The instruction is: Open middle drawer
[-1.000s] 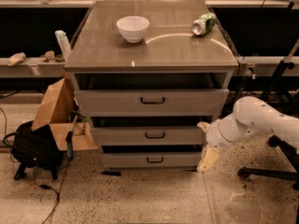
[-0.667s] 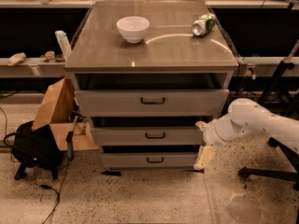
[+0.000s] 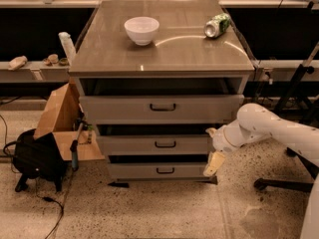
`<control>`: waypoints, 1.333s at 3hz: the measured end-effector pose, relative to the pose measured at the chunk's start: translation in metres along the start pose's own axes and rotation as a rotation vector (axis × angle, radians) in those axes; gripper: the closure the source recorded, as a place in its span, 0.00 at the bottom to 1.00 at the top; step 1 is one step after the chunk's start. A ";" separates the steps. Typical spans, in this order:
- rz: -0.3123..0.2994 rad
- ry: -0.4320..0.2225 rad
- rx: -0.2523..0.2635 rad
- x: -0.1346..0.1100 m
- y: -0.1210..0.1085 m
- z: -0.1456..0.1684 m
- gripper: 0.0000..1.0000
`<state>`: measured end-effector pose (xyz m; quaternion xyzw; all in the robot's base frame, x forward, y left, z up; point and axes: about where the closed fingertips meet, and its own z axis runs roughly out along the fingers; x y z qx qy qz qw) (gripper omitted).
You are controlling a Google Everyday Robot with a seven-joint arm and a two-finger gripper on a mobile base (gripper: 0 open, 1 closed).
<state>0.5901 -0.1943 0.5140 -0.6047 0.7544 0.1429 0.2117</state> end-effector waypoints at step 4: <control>0.069 0.004 -0.051 0.015 -0.053 0.063 0.09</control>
Offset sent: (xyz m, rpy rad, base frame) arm 0.0299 -0.0046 -0.0271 0.0196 0.0224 -0.0381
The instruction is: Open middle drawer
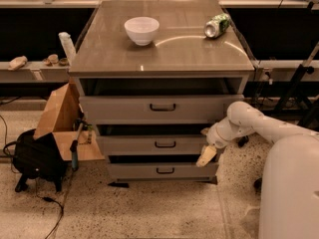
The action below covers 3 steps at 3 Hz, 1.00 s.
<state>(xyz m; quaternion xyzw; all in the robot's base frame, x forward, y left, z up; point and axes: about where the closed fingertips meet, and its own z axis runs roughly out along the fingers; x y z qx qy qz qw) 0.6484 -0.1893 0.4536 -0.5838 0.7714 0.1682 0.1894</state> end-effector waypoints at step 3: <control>0.000 0.000 0.000 0.000 0.000 0.000 0.82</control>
Offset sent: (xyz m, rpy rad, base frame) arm 0.0000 0.0000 0.0000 0.0000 0.0000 0.0000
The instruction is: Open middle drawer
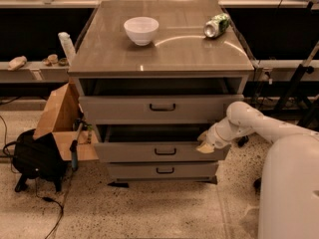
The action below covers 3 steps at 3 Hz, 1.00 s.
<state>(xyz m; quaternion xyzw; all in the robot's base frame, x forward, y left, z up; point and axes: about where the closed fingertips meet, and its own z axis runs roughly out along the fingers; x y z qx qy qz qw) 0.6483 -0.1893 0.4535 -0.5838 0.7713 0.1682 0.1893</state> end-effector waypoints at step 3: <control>-0.014 -0.005 0.013 -0.008 0.003 -0.015 0.76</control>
Offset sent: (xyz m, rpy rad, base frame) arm 0.0000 0.0000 0.0000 0.0000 0.0000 0.0000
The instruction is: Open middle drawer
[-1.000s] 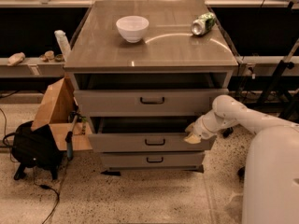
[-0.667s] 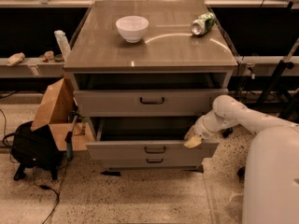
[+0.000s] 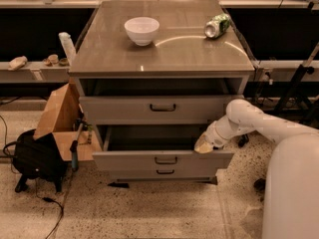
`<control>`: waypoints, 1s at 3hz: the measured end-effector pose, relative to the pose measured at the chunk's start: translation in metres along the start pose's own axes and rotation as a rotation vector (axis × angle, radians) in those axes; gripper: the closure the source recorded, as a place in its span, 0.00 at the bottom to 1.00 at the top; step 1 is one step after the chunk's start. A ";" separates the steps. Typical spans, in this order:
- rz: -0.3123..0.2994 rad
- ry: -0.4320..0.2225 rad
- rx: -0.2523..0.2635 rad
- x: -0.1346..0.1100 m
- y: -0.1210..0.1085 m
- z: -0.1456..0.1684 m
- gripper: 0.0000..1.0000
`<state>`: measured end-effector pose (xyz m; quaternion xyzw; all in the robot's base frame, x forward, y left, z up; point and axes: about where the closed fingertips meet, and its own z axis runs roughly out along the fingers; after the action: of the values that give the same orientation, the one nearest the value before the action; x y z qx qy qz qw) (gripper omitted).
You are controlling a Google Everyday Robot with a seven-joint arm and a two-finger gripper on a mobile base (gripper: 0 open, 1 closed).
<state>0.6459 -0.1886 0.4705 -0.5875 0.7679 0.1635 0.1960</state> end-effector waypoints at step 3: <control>-0.086 -0.016 0.059 -0.054 0.016 -0.074 0.01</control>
Offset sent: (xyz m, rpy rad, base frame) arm -0.0152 0.0174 0.1371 -0.0180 -0.1411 0.0625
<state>0.6355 -0.1747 0.5616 -0.6124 0.7449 0.1368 0.2264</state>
